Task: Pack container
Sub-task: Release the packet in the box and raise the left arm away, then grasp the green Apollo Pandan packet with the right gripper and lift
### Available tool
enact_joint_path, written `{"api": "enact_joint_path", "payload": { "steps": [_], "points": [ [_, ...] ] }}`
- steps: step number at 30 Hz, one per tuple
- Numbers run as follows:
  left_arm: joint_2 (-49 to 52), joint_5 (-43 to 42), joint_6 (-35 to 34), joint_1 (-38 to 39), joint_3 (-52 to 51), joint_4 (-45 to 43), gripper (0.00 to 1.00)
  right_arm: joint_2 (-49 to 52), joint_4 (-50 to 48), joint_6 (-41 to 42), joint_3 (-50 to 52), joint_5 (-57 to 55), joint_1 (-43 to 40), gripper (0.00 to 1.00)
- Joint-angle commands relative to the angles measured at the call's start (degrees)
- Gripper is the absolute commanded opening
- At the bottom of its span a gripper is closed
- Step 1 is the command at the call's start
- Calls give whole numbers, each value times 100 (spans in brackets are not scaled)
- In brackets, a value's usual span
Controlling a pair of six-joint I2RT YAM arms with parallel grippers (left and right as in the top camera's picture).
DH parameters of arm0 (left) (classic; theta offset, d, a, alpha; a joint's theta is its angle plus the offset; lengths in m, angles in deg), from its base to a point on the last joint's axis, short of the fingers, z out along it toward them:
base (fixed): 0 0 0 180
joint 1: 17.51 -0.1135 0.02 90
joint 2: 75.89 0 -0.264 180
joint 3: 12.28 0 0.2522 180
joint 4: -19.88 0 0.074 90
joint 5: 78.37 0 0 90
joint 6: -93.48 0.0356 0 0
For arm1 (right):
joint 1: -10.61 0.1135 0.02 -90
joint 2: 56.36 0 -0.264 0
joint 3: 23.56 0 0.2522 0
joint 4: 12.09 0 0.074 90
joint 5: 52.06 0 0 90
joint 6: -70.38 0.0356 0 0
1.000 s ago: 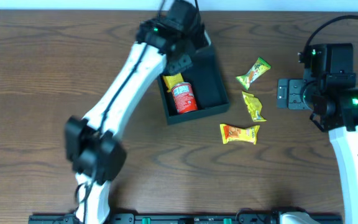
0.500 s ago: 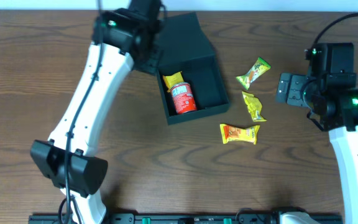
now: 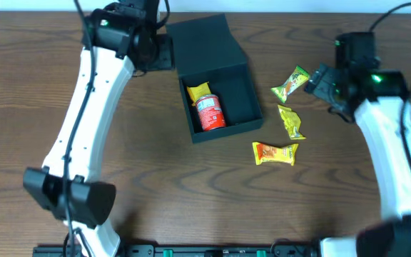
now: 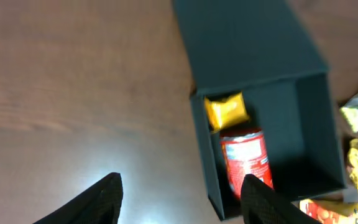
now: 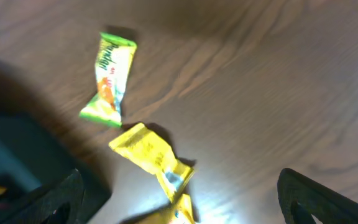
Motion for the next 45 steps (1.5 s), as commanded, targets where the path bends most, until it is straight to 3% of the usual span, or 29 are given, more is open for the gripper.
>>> {"api": "enact_joint_path", "payload": {
  "steps": [1, 7, 20, 45],
  "points": [
    [-647, 168, 809, -31, 26, -188, 63, 522, -328, 354, -57, 101, -17, 99],
    [-1303, 168, 1687, -28, 26, -313, 63, 1425, -1628, 581, -57, 271, -4, 99],
    [-1926, -66, 2542, 42, 26, -269, 63, 2433, -2435, 1327, -59, 798, 0, 98],
    [-2734, -68, 2750, 46, 26, -264, 64, 3095, -2914, 1414, -59, 861, 216, 93]
  ]
}}
